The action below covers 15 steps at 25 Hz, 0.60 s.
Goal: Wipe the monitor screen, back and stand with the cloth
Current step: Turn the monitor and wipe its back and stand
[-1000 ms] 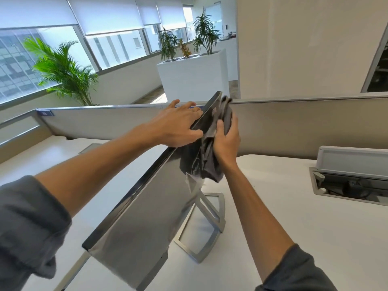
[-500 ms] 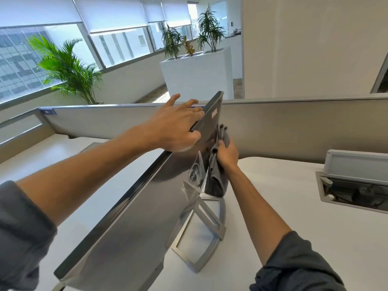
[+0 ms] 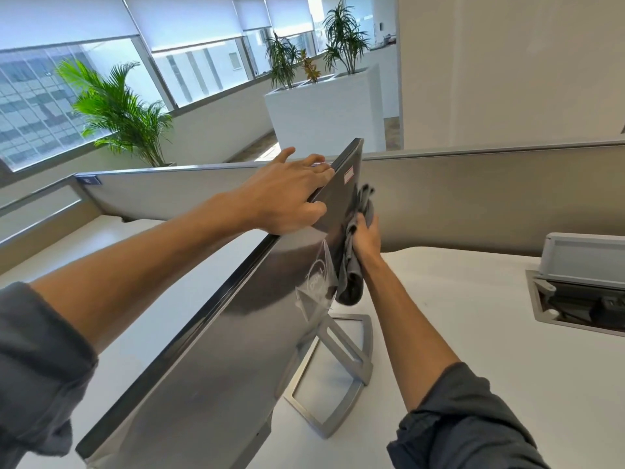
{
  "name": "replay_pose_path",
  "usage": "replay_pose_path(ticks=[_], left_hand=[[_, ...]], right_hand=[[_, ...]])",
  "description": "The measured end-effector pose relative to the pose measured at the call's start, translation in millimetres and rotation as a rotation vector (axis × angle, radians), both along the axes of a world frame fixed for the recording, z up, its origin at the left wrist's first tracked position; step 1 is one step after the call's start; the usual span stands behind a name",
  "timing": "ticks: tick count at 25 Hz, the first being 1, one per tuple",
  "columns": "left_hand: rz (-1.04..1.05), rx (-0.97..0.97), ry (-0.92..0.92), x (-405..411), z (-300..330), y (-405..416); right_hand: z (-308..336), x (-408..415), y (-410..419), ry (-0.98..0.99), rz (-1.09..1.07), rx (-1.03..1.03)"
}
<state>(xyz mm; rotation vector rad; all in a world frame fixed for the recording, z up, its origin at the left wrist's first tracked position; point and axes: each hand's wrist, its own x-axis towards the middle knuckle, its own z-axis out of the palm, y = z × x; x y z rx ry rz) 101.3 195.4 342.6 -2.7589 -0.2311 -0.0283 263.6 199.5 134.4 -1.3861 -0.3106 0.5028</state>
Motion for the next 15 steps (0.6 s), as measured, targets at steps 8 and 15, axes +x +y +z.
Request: replay_pose_path(ticks=[8, 15], left_hand=[[-0.101, 0.284, -0.04, -2, 5, -21], [-0.042, 0.287, 0.201, -29, -7, -49]], right_hand=[[-68, -4, -27, -0.018, 0.042, -0.295], [8, 3, -9, -0.147, -0.016, 0.148]])
